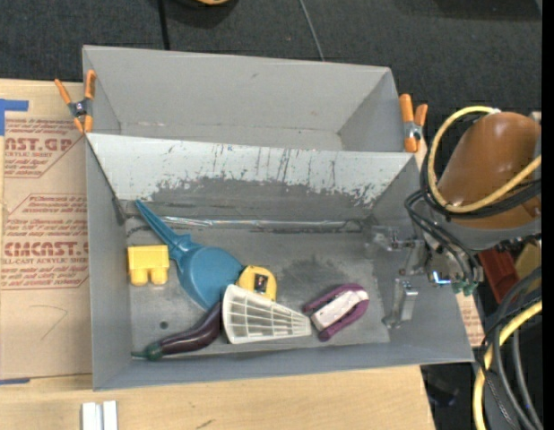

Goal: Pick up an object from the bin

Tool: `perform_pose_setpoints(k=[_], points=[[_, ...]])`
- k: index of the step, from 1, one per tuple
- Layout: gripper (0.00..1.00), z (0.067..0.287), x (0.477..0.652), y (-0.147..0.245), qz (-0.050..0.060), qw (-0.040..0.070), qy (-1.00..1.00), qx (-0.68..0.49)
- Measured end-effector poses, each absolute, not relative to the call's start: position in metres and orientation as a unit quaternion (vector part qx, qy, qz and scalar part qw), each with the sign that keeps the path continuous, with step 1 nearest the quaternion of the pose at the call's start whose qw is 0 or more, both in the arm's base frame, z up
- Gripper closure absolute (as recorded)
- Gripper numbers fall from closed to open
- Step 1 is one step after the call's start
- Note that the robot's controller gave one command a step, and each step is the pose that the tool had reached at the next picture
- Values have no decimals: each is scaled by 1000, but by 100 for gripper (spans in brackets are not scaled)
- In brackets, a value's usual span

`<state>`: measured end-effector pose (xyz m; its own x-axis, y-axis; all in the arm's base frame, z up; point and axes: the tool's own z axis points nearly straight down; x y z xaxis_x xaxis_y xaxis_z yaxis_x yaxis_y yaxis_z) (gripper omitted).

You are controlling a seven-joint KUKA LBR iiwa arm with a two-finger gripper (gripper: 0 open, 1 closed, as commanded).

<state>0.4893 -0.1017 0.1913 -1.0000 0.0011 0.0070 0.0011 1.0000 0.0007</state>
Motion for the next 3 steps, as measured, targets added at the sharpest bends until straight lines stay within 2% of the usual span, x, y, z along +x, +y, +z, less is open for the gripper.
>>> perform_pose_setpoints(k=[1, 2, 3], points=[[0, 196, 491, -101, 0, 0, -1000, 0], [0, 140, 498, -93, 0, -1, -999, 54], [0, 110, 501, -90, -1, 2, -993, 118]])
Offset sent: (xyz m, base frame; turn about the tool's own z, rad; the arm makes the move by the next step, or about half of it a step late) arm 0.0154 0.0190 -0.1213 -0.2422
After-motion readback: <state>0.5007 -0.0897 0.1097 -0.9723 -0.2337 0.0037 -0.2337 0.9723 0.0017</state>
